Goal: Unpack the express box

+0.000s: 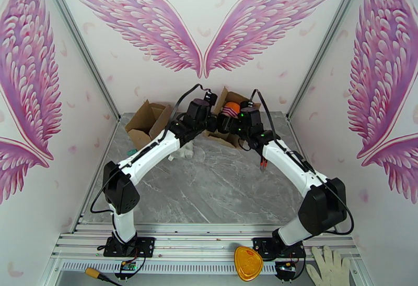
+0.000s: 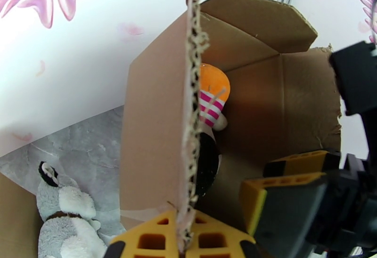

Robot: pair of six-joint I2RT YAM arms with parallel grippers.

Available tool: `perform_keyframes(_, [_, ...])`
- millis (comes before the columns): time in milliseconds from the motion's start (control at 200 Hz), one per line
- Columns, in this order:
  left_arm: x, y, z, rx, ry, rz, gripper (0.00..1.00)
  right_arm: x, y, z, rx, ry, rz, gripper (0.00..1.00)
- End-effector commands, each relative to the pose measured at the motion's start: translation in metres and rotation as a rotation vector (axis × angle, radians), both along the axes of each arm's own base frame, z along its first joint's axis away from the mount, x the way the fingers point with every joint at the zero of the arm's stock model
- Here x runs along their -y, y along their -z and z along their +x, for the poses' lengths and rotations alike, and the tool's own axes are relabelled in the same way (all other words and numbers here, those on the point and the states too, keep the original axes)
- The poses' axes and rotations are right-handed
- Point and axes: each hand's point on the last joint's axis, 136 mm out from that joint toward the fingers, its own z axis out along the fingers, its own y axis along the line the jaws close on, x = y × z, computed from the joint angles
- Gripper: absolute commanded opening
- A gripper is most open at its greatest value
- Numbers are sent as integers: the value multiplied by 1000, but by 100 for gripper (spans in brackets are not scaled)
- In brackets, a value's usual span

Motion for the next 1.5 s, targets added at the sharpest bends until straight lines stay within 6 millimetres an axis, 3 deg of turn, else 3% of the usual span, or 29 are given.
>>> perform_keyframes(0, [8,-55,-18,121,81,-101,0,6,0,10,3,98,38,56])
perform_keyframes(330, [18,-56,-27,115,137,-114,0,14,-8,19,74,172,69,57])
perform_keyframes(595, [27,-63,-39,158,176,-114,0,28,7,21,50,265,94,57])
perform_keyframes(920, [38,-66,-52,188,232,-106,0,36,17,27,39,289,114,66])
perform_keyframes(1074, [43,-67,-58,199,276,-118,0,22,19,31,56,210,141,64])
perform_keyframes(1129, [45,-69,-60,205,292,-123,0,15,16,32,65,151,131,59])
perform_keyframes(1189, [46,-70,-62,208,301,-127,0,16,19,31,63,155,130,52])
perform_keyframes(1284, [47,-70,-63,214,310,-129,0,22,26,29,43,189,122,52])
perform_keyframes(1494, [48,-70,-66,220,330,-130,0,32,40,29,-16,228,54,66])
